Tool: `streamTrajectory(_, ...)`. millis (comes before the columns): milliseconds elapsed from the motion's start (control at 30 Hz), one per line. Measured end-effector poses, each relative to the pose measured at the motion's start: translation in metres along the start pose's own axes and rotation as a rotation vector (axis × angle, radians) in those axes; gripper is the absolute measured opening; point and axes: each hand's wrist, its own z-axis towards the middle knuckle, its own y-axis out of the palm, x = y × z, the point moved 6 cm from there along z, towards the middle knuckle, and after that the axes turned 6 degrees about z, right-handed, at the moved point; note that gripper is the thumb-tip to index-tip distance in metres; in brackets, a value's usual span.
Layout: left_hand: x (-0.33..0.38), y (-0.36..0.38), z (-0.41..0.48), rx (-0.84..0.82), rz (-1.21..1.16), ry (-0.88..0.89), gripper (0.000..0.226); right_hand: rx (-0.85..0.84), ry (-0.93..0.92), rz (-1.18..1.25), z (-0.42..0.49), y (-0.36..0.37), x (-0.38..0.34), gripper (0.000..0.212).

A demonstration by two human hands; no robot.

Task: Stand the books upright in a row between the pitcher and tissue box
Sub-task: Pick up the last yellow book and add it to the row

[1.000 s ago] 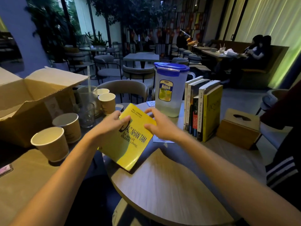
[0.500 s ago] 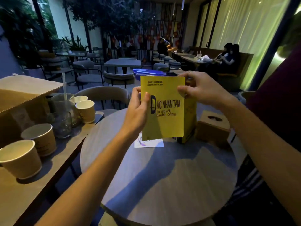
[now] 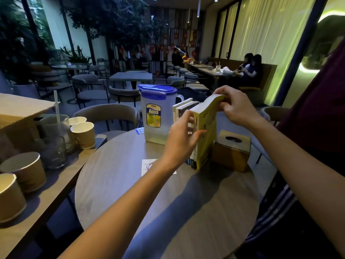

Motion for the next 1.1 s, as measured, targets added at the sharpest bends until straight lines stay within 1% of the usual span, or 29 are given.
streamTrajectory(167, -0.006, 0.021, -0.003, -0.017, 0.086, 0.068, 0.039, -0.001, -0.016, -0.057, 0.001, 0.006, 0.013, 0.037)
streamTrajectory(400, -0.021, 0.030, 0.002, 0.005, 0.190, 0.010, 0.052, -0.040, 0.078, -0.053, 0.009, 0.016, 0.042, 0.034)
streamTrajectory(533, -0.027, 0.033, 0.002, -0.075, 0.189, -0.008, 0.076, -0.065, 0.119, -0.052, 0.009, 0.021, 0.057, 0.031)
streamTrajectory(567, -0.027, 0.034, 0.001, -0.096, 0.218, 0.005, 0.078, -0.073, 0.129, -0.052, 0.007, 0.023, 0.061, 0.031)
streamTrajectory(633, -0.028, 0.035, 0.001, -0.108, 0.296, 0.047, 0.066, -0.084, 0.143, -0.046, 0.004, 0.028, 0.070, 0.033)
streamTrajectory(700, -0.028, 0.035, 0.003, -0.079, 0.317, 0.068, 0.053, -0.082, 0.154, -0.033, 0.002, 0.030, 0.076, 0.034)
streamTrajectory(767, -0.028, 0.034, 0.007, -0.038, 0.330, 0.078, 0.047, -0.075, 0.171, -0.020, 0.001, 0.029, 0.081, 0.034)
streamTrajectory(933, -0.030, 0.033, 0.015, 0.023, 0.418, 0.081, 0.038, -0.101, 0.199, -0.011, -0.004, 0.034, 0.089, 0.045)
streamTrajectory(1100, -0.032, 0.034, 0.013, 0.029, 0.394, 0.069, 0.042, -0.148, 0.237, 0.038, -0.007, 0.045, 0.096, 0.065)
